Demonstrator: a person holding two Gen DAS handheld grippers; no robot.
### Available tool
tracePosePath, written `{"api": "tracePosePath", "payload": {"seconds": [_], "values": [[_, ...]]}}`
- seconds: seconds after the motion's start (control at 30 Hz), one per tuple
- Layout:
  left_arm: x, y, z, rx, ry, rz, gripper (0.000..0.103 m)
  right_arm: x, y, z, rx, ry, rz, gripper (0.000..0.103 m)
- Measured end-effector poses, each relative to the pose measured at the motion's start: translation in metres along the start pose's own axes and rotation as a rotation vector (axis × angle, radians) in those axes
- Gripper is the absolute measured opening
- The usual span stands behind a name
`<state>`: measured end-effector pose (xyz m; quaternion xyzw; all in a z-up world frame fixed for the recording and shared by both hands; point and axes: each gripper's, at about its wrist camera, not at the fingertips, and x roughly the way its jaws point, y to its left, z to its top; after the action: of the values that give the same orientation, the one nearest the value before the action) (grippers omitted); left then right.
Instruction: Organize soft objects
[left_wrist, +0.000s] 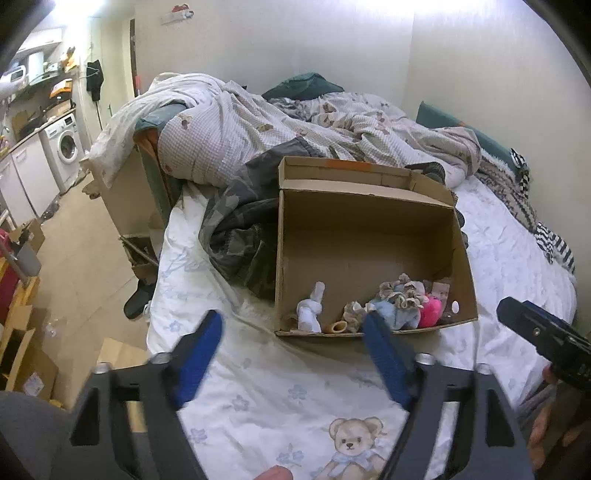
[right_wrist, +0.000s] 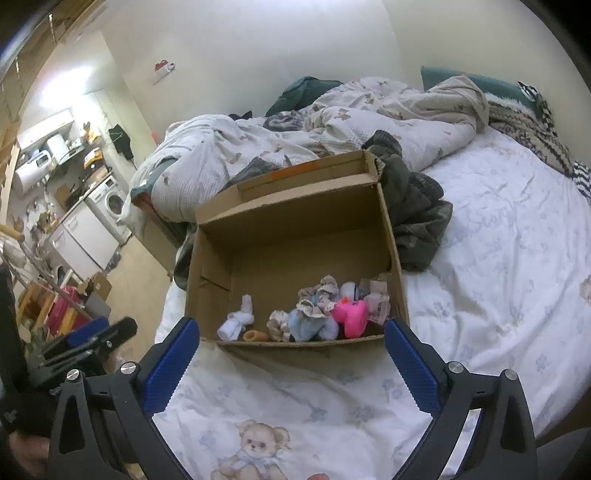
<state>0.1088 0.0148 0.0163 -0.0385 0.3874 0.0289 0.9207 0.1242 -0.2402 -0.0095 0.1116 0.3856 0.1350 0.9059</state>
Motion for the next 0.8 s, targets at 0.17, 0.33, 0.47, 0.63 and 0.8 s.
{"api": "tracePosePath", "payload": {"seconds": [0.17, 0.33, 0.47, 0.63, 0.8], "values": [[0.006, -0.002, -0.004, 0.01, -0.012, 0.016, 0.097, 0.008, 0.0, -0.001, -0.012, 0.0, -0.04, 0.103], [0.01, -0.001, -0.005, 0.001, -0.005, 0.017, 0.097, 0.014, 0.001, -0.002, -0.032, -0.006, -0.065, 0.103], [0.008, 0.0, -0.005, 0.0, -0.008, 0.005, 0.097, 0.016, 0.004, -0.003, -0.05, -0.001, -0.08, 0.103], [0.008, -0.002, -0.005, 0.001, -0.008, -0.004, 0.097, 0.019, 0.007, -0.005, -0.068, 0.005, -0.09, 0.103], [0.007, -0.003, -0.005, -0.002, -0.007, -0.008, 0.097, 0.02, 0.01, -0.007, -0.084, 0.013, -0.097, 0.103]]}}
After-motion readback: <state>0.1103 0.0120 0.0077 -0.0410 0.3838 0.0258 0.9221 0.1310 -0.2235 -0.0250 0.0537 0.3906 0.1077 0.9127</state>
